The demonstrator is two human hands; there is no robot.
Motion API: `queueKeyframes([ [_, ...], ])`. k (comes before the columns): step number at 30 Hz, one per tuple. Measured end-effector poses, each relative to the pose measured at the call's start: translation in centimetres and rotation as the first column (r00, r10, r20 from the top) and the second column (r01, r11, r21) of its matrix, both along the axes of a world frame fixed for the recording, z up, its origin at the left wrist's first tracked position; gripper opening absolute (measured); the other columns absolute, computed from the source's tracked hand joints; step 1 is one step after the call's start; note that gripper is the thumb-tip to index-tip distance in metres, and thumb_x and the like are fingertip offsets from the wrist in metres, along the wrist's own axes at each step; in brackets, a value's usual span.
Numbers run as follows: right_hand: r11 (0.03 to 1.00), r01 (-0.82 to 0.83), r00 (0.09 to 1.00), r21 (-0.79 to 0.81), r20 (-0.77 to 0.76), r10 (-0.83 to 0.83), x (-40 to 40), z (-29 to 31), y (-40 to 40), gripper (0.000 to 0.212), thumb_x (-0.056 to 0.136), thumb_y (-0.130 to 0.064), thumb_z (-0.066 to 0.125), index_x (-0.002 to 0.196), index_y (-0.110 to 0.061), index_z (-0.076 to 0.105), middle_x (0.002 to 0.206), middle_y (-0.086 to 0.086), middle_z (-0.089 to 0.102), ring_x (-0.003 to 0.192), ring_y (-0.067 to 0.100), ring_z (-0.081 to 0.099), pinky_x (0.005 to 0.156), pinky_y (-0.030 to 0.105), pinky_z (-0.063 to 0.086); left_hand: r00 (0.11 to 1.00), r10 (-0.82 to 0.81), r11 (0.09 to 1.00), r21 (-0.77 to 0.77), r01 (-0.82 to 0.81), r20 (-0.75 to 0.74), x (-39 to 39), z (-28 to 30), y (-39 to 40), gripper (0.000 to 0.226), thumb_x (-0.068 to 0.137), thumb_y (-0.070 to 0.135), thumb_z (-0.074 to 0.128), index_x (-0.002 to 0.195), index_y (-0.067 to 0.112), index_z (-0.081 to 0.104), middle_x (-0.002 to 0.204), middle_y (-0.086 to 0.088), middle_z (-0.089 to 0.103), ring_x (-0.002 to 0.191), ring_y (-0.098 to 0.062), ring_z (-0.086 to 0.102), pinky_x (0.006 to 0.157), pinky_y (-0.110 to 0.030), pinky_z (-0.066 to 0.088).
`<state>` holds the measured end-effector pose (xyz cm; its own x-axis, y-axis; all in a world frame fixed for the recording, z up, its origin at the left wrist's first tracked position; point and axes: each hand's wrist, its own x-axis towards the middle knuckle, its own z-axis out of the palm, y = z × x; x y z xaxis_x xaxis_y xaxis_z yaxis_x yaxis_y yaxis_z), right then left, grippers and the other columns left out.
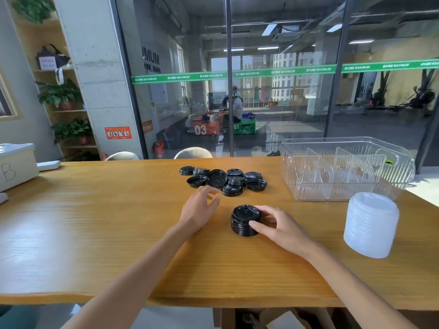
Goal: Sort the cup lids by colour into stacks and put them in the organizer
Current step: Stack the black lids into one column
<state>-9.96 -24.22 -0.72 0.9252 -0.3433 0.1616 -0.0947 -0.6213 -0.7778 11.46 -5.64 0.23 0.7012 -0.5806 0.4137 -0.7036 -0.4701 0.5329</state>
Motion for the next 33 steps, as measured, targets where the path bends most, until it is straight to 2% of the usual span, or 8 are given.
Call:
queueKeyframes([
  [5, 1.000, -0.002, 1.000, -0.012, 0.002, 0.002, 0.2, -0.3, -0.2, 0.072, 0.087, -0.072, 0.069, 0.151, -0.043, 0.054, 0.139, -0.014, 0.057, 0.131, 0.007, 0.055, 0.114, 0.037, 0.044, 0.986, 0.107, 0.980, 0.152, -0.126, 0.132, 3.9, 0.4, -1.7, 0.051, 0.102, 0.036, 0.067, 0.149, 0.020, 0.053, 0.146, 0.002, 0.056, 0.136, -0.021, 0.053, 0.097, -0.044, 0.056],
  [9, 1.000, -0.009, 1.000, -0.012, 0.025, 0.009, 0.3, -0.5, -0.3, 0.078, 0.079, -0.080, 0.065, 0.148, -0.047, 0.055, 0.136, -0.020, 0.055, 0.129, 0.002, 0.054, 0.112, 0.034, 0.044, 0.971, 0.130, 0.964, 0.202, -0.170, 0.199, 5.7, 0.5, -3.5, 0.075, 0.095, 0.039, 0.074, 0.158, 0.017, 0.041, 0.153, -0.005, 0.049, 0.143, -0.027, 0.045, 0.115, -0.042, 0.042],
  [13, 1.000, -0.023, 0.999, -0.009, 0.044, 0.023, 0.5, -0.7, -0.5, 0.075, 0.079, -0.080, 0.065, 0.146, -0.049, 0.056, 0.135, -0.022, 0.055, 0.132, 0.001, 0.053, 0.117, 0.035, 0.043, 0.977, 0.128, 0.965, 0.208, -0.163, 0.170, 6.8, 0.8, -5.4, 0.088, 0.093, 0.042, 0.077, 0.165, 0.016, 0.032, 0.164, -0.007, 0.043, 0.153, -0.030, 0.036, 0.125, -0.046, 0.031],
  [20, 0.999, -0.029, 0.998, -0.028, 0.051, 0.030, 0.7, -0.9, -0.6, 0.073, 0.081, -0.080, 0.064, 0.146, -0.050, 0.055, 0.134, -0.025, 0.054, 0.129, -0.009, 0.050, 0.118, 0.032, 0.041, 0.987, 0.111, 0.955, 0.261, -0.138, 0.117, 8.7, 1.4, -7.4, 0.099, 0.092, 0.042, 0.077, 0.170, 0.017, 0.022, 0.171, -0.009, 0.037, 0.159, -0.033, 0.030, 0.128, -0.051, 0.027],
  [24, 0.999, -0.025, 0.998, -0.038, 0.052, 0.027, 0.8, -0.9, -0.6, 0.063, 0.088, -0.072, 0.069, 0.146, -0.051, 0.055, 0.134, -0.025, 0.054, 0.129, -0.010, 0.049, 0.116, 0.028, 0.040, 0.991, 0.085, 0.942, 0.315, -0.114, 0.103, 9.8, 2.1, -7.7, 0.106, 0.091, 0.044, 0.079, 0.171, 0.016, 0.016, 0.172, -0.011, 0.036, 0.159, -0.034, 0.031, 0.129, -0.053, 0.027],
  [30, 0.999, -0.027, 0.998, -0.038, 0.049, 0.029, 0.7, -0.8, -0.6, 0.061, 0.088, -0.072, 0.069, 0.145, -0.053, 0.054, 0.133, -0.028, 0.052, 0.124, -0.020, 0.047, 0.108, 0.018, 0.038, 0.990, 0.090, 0.943, 0.310, -0.119, 0.109, 10.3, 2.2, -7.9, 0.102, 0.091, 0.046, 0.081, 0.169, 0.014, 0.024, 0.164, -0.012, 0.047, 0.152, -0.035, 0.042, 0.126, -0.053, 0.029],
  [33, 0.999, -0.025, 0.998, -0.039, 0.053, 0.027, 0.8, -0.8, -0.6, 0.059, 0.090, -0.068, 0.071, 0.145, -0.052, 0.055, 0.134, -0.026, 0.053, 0.128, -0.014, 0.049, 0.113, 0.022, 0.039, 0.986, 0.108, 0.950, 0.280, -0.141, 0.131, 10.2, 2.1, -7.6, 0.096, 0.089, 0.050, 0.080, 0.166, 0.015, 0.032, 0.159, -0.010, 0.053, 0.148, -0.034, 0.046, 0.123, -0.053, 0.032],
])
